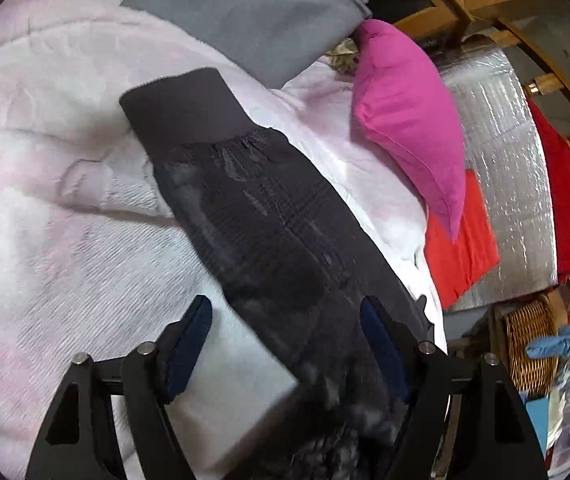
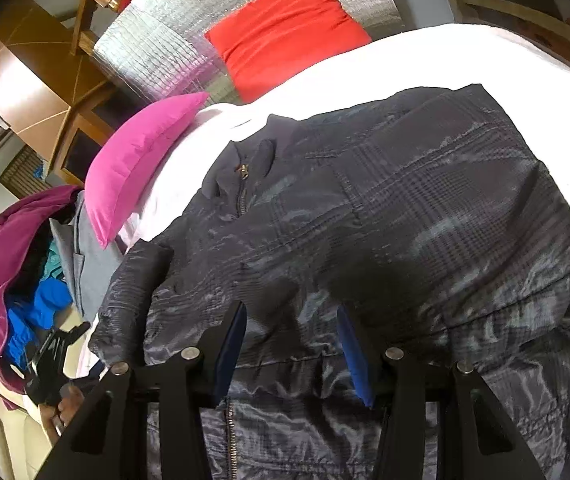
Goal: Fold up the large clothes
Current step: 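Grasp the other jacket sleeve with the left gripper and lift it, then fold the held sleeve across the jacket body with the left gripper, release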
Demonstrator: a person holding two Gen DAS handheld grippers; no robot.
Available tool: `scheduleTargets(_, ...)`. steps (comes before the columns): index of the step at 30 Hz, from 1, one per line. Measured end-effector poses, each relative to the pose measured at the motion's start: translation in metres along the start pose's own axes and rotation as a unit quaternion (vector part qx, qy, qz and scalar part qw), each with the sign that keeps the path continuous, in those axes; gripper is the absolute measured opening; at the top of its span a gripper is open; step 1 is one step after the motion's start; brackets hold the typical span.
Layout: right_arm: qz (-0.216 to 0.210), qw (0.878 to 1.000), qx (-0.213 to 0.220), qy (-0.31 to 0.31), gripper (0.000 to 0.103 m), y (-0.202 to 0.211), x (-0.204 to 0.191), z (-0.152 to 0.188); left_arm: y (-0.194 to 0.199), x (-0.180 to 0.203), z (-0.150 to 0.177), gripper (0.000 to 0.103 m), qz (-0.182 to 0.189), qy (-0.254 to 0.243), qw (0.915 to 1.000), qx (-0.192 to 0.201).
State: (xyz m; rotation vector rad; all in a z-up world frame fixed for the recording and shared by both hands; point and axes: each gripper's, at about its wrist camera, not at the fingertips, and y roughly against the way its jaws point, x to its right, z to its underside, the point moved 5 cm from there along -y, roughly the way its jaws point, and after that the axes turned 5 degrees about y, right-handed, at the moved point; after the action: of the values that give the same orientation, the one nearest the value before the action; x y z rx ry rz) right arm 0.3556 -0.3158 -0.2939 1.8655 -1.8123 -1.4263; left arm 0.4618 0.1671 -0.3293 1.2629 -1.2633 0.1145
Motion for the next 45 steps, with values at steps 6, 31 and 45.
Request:
scheduleTargets(6,0.011,1.0,0.0,-0.004,0.051,0.0,0.013,-0.004,-0.018,0.007,-0.012,0.013,-0.012,0.0,0.9999,0.013)
scheduleTargets(31,0.02,0.994,0.088,-0.069,0.051,0.077,0.066,-0.02,-0.029,0.197,0.291,0.012,0.032,-0.474,0.8762,-0.079)
scheduleTargets(45,-0.031,0.995,0.08,-0.041,0.06,0.074,0.032,-0.021,0.06,0.168,0.212,0.073,0.006,-0.47,0.8825,-0.002)
